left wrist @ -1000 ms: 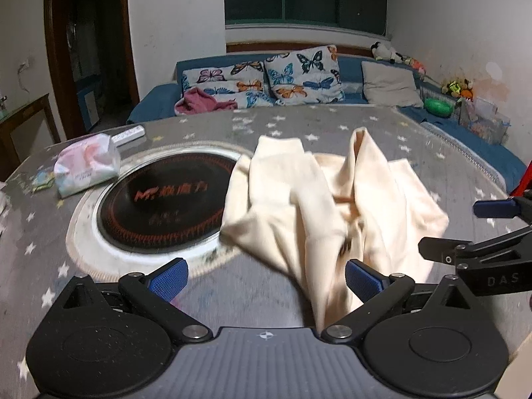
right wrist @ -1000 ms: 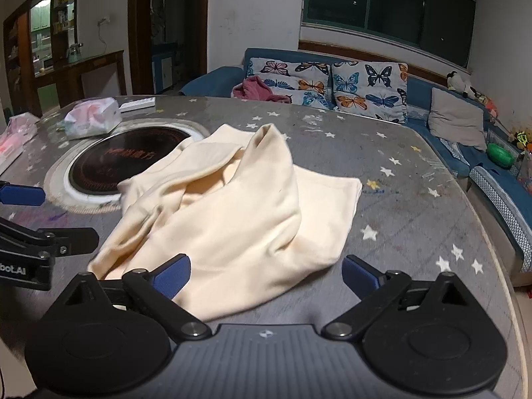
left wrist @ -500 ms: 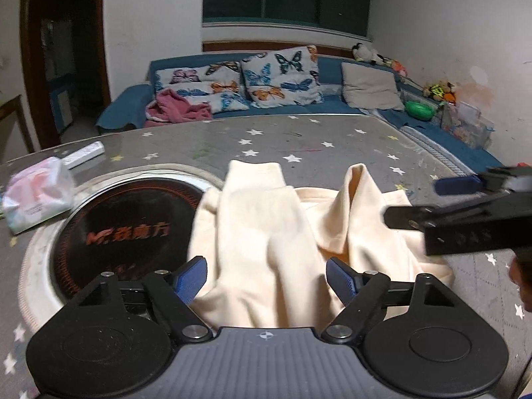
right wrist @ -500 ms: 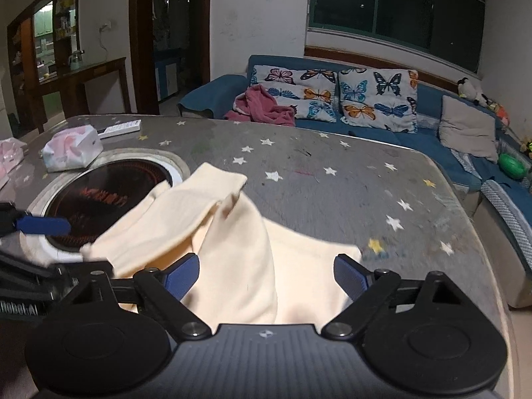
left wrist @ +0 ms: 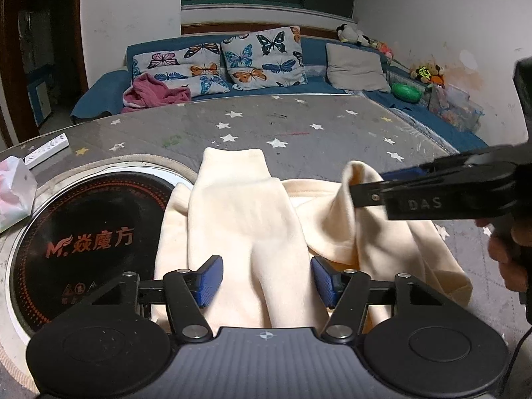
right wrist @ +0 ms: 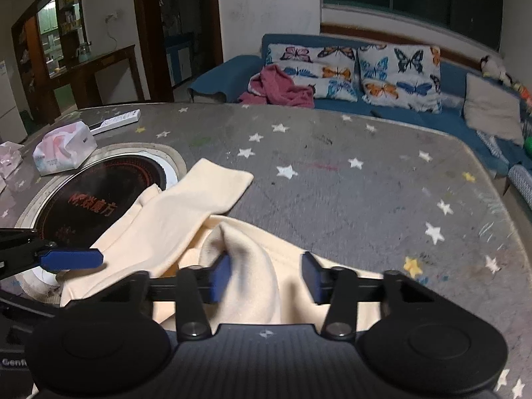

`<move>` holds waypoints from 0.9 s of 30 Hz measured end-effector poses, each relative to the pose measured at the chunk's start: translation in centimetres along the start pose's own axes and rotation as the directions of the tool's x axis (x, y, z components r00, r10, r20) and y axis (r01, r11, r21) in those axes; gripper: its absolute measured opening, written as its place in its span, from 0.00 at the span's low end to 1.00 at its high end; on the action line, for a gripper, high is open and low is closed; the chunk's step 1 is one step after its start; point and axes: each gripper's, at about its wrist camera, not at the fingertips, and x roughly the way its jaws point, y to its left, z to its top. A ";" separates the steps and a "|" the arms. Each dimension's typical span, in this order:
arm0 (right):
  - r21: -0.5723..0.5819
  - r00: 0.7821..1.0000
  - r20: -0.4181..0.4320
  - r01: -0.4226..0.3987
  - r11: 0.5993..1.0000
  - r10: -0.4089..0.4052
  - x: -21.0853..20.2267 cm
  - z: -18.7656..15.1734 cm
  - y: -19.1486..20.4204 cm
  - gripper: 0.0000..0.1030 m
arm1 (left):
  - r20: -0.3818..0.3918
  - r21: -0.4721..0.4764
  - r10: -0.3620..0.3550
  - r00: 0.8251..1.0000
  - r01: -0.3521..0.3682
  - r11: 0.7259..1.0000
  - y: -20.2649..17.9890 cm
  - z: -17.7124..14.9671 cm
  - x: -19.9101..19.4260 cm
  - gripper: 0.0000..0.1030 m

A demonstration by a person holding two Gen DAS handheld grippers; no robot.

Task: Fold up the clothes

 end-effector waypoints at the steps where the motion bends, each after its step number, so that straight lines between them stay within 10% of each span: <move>1: 0.009 1.000 0.000 -0.009 1.000 0.009 -0.1 -0.1 -0.2 0.23 | 0.002 -0.001 -0.002 1.000 0.002 1.000 0.0 0.1 0.1 0.59; 8: 0.027 0.997 0.068 0.031 0.999 -0.032 -3.3 -0.9 -0.9 0.10 | 0.016 0.032 -0.001 1.000 0.001 1.000 -0.7 1.2 1.1 0.54; 14: 0.094 0.982 0.147 0.110 0.990 -0.123 -8.0 -2.9 -2.1 0.08 | -0.007 0.016 0.003 1.000 -0.003 1.000 -0.1 1.1 1.8 0.08; 27: 0.379 0.936 0.100 0.279 0.883 -0.339 -15.8 -12.5 -7.4 0.08 | 0.150 -0.155 0.090 0.985 -0.067 0.986 4.9 -1.9 -8.6 0.06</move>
